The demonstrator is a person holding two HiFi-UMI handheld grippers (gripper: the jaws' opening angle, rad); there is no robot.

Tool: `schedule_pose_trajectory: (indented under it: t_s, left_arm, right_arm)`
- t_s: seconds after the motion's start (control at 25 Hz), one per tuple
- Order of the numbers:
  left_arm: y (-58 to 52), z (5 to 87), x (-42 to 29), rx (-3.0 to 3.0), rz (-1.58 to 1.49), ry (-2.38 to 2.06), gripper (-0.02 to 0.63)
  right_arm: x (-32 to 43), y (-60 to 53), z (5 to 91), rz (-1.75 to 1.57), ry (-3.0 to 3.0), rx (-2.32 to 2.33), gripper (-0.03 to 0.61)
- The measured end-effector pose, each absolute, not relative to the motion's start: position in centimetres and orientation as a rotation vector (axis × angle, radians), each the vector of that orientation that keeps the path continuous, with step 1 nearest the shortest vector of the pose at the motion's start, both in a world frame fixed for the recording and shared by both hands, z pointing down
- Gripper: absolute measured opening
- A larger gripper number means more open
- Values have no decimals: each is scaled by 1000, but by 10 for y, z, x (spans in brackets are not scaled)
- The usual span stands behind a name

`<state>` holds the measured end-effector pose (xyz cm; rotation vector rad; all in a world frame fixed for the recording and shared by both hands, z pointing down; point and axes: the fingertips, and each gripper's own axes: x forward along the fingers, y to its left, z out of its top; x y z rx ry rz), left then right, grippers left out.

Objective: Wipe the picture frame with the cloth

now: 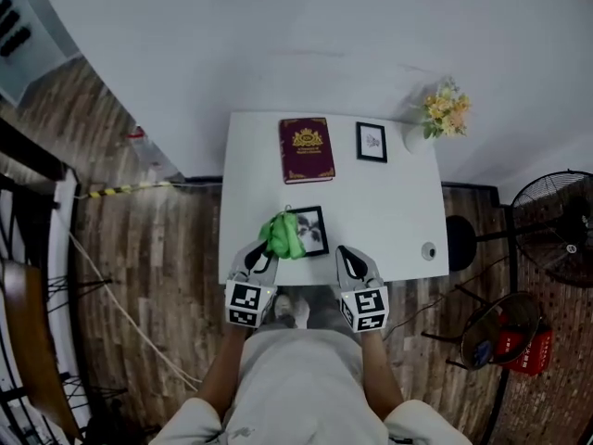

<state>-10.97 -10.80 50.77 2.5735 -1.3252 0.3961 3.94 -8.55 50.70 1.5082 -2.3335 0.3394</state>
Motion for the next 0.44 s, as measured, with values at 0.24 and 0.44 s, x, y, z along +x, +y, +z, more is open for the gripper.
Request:
schedule_pose_trajectory:
  t_s: [0.24,0.44]
  left_arm:
    - [-108,499,-106,2613,356,-1289,81]
    - [-114,496,-102,2623,343,-1279,81]
  right_arm:
    - [36,-83,495,298,-2322,1545,2]
    - [37,-89,491,286,-2321,1555,2]
